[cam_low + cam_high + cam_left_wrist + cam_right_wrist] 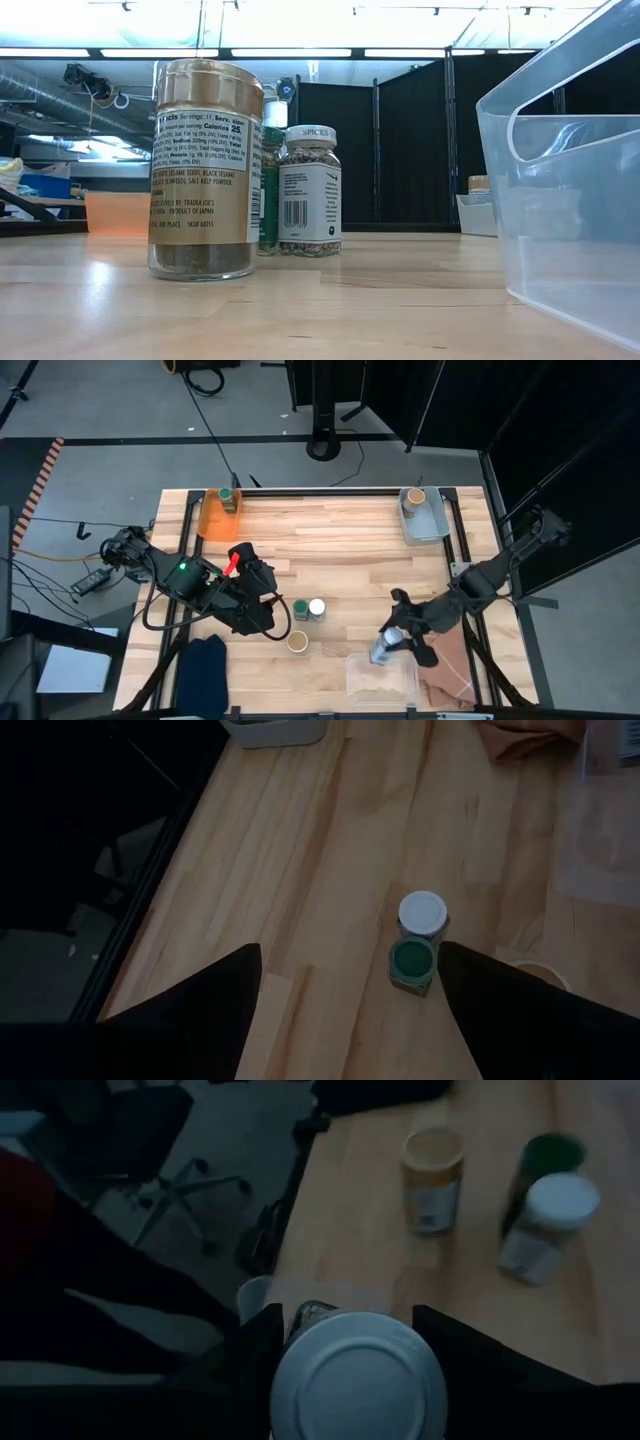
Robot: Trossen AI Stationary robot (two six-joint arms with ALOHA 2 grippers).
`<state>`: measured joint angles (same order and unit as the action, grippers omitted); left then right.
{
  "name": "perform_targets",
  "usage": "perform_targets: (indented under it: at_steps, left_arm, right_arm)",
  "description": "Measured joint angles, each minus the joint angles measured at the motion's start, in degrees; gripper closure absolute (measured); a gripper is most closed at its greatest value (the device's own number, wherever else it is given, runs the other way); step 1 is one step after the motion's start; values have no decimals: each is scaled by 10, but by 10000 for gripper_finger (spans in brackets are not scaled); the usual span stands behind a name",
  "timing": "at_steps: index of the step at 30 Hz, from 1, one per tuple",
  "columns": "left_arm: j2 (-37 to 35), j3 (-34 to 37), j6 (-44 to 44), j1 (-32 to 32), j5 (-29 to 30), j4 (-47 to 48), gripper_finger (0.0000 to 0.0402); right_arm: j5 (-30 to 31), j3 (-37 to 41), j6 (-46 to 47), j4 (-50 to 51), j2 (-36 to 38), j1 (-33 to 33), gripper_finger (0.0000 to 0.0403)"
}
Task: Sort spices by type
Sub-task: Put the right white seasoning bottle into the transparent bin
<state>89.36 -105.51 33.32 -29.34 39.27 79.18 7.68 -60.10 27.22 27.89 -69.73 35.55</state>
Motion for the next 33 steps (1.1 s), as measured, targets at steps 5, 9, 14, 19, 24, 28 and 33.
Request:
perform_targets:
  at_steps: [5,9,14,19,24,28,33]
  left_arm:
    - [0,0,5,0,0,0,92]
    - [0,0,11,0,0,0,92]
    - [0,0,15,0,0,0,92]
    - [0,0,17,0,0,0,92]
    - [0,0,19,0,0,0,92]
    - [0,0,27,1,0,0,92]
    - [0,0,30,1,1,0,92]
  right_arm:
    - [1,0,26,18,-32,29,192]
    - [1,0,30,33,-64,45,192]
    - [2,0,27,30,-97,55,192]
    - [2,0,15,45,-128,66,192]
    - [1,0,11,73,-159,79,192]
    - [1,0,5,79,-184,89,192]
    - [3,0,-4,78,-203,95,192]
